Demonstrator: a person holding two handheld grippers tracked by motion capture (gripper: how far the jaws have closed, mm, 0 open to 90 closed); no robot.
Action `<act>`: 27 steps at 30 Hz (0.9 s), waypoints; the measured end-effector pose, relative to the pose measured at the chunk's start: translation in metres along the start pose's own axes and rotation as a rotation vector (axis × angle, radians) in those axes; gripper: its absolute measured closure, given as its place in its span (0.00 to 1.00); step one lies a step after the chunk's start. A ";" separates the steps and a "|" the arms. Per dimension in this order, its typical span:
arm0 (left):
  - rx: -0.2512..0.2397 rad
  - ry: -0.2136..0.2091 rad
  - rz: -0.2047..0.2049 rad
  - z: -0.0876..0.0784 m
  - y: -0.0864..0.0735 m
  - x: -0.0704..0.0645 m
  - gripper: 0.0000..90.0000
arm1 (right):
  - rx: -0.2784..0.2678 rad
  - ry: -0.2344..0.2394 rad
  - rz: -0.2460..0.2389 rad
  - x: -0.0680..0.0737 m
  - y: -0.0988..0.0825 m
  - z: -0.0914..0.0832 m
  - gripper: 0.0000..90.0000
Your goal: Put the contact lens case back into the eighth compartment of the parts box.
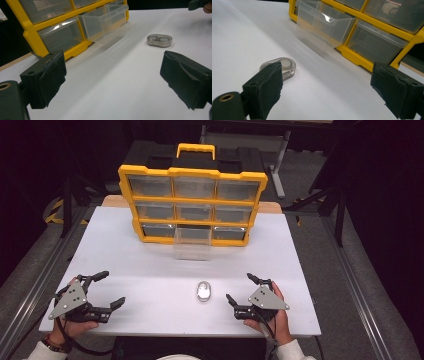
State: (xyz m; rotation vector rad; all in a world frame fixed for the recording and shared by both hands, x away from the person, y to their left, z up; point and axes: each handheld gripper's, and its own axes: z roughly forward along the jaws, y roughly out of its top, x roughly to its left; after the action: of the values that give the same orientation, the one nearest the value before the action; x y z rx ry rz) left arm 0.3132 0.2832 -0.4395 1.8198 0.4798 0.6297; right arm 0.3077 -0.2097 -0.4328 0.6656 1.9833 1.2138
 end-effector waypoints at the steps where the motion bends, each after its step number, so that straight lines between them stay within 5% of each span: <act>1: 0.000 0.000 0.000 0.000 0.000 0.000 0.08 | 0.000 0.000 0.000 0.000 0.000 0.000 0.13; 13: 0.022 -0.024 0.003 0.002 -0.005 -0.002 0.08 | 0.112 0.093 0.066 -0.014 0.002 0.015 0.09; 20: 0.042 -0.041 0.008 0.004 -0.006 -0.002 0.08 | 0.207 0.239 0.053 -0.017 0.014 0.034 0.09; 27: 0.061 -0.032 0.020 0.005 -0.006 -0.003 0.08 | 0.299 0.361 -0.026 0.004 0.027 0.067 0.11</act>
State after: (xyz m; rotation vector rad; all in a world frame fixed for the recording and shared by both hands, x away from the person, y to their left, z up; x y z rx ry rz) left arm 0.3139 0.2791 -0.4470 1.8911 0.4643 0.6045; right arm 0.3596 -0.1592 -0.4306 0.5923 2.4994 1.0898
